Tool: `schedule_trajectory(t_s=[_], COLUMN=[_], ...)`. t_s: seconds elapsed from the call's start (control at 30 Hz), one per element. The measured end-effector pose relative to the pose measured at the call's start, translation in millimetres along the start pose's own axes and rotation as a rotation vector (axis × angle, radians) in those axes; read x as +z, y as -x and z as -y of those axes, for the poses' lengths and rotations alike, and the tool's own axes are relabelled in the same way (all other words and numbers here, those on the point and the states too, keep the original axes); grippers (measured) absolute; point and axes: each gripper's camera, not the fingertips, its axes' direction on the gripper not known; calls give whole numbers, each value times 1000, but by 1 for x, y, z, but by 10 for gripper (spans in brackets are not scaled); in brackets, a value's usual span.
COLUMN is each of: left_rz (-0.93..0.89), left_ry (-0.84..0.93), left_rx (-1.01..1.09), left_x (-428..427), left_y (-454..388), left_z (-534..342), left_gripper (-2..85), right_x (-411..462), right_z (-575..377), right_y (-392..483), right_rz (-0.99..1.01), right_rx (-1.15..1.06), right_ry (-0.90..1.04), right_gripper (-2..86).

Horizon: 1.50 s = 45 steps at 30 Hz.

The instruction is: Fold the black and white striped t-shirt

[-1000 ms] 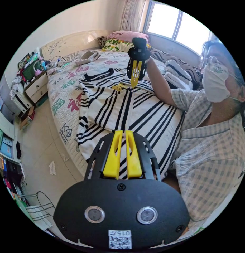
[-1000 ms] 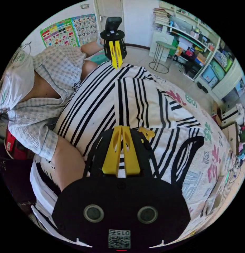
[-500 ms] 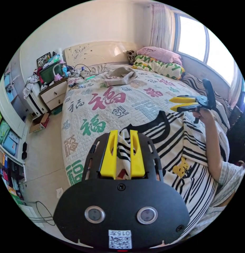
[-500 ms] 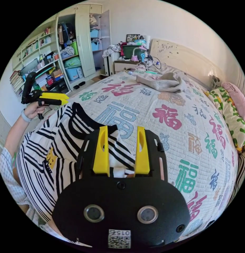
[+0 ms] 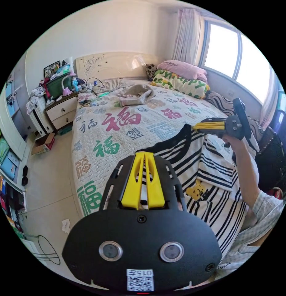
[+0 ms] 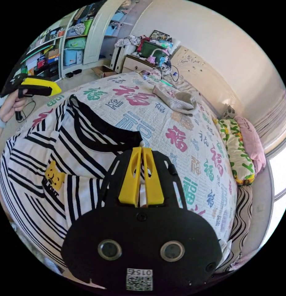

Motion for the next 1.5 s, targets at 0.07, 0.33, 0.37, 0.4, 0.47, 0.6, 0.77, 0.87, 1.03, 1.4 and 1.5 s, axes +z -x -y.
schedule_trajectory(t_s=[0.07,0.33,0.37,0.4,0.47,0.6,0.77,0.87,1.03,1.4,1.5], left_rz=[-6,53,68,65,32,-57,-101,-114,36,-106,-79], left_ry=[-58,-169,-166,-157,-150,-104,33,86,212,-48,-158], left_rx=[48,190,177,162,172,215,234,264,358,300,306], left_x=[-45,-184,-186,-183,-172,-130,-55,-12,44,-75,-157], left_y=[-21,-106,-112,-117,-128,-157,-183,-200,-223,-179,-180], left_z=[-16,-128,-139,-147,-158,-167,-135,-112,-86,-123,-184], left_gripper=[-4,1,4,11,21,58,85,86,65,3,1], right_x=[-37,-153,-162,-169,-175,-155,-120,-106,-85,-80,-98], right_z=[-28,-188,-209,-230,-263,-328,-366,-381,-398,-457,-481], right_y=[6,66,77,91,114,166,170,164,161,134,140], right_rz=[32,77,96,140,194,178,254,280,295,305,322], right_rx=[-28,-216,-223,-245,-294,-372,-303,-271,-290,-195,-243], right_ry=[-71,-205,-224,-232,-225,-160,-143,-140,-115,-177,-235], right_gripper=[-9,-10,-10,-10,-10,-10,-10,-10,-9,-9,-10])
